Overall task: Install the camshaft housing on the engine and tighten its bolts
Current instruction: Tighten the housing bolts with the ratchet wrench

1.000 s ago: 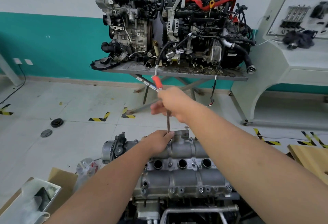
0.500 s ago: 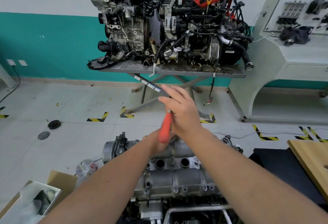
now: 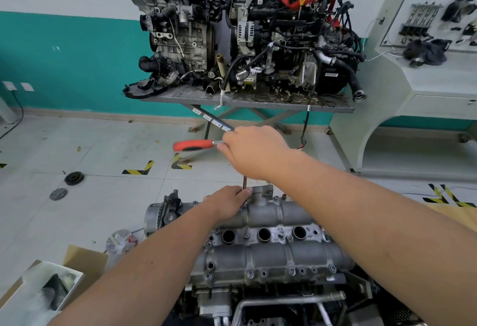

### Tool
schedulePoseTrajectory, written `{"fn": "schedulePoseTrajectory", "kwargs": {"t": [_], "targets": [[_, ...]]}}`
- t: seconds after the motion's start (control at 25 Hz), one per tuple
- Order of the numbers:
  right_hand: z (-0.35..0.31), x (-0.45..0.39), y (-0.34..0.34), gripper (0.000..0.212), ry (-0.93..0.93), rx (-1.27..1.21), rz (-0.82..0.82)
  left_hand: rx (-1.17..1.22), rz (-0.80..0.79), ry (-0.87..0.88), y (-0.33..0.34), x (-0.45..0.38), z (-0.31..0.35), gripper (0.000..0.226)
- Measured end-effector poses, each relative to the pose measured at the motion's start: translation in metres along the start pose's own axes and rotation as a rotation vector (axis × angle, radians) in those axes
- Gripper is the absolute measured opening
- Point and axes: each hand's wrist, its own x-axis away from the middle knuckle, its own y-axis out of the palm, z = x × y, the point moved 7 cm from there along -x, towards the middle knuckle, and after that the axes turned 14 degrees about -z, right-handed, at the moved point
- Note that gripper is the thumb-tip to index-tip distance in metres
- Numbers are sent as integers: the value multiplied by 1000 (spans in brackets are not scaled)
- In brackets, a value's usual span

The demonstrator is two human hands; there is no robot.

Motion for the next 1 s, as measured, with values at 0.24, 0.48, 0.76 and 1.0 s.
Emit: {"fn": "schedulePoseTrajectory", "kwargs": {"t": [0.24, 0.48, 0.76, 1.0], "targets": [[8, 4, 36, 9, 220, -1723, -225, -40, 34, 18, -1, 5, 4, 48], [18, 7, 66, 15, 51, -2324, 431, -50, 0, 10, -2, 4, 4, 48], [-3, 30, 28, 35, -123, -312, 803, 54, 51, 73, -4, 8, 14, 34], [-2, 19, 21, 52, 65, -8, 516, -33, -2, 22, -1, 7, 8, 45]]}}
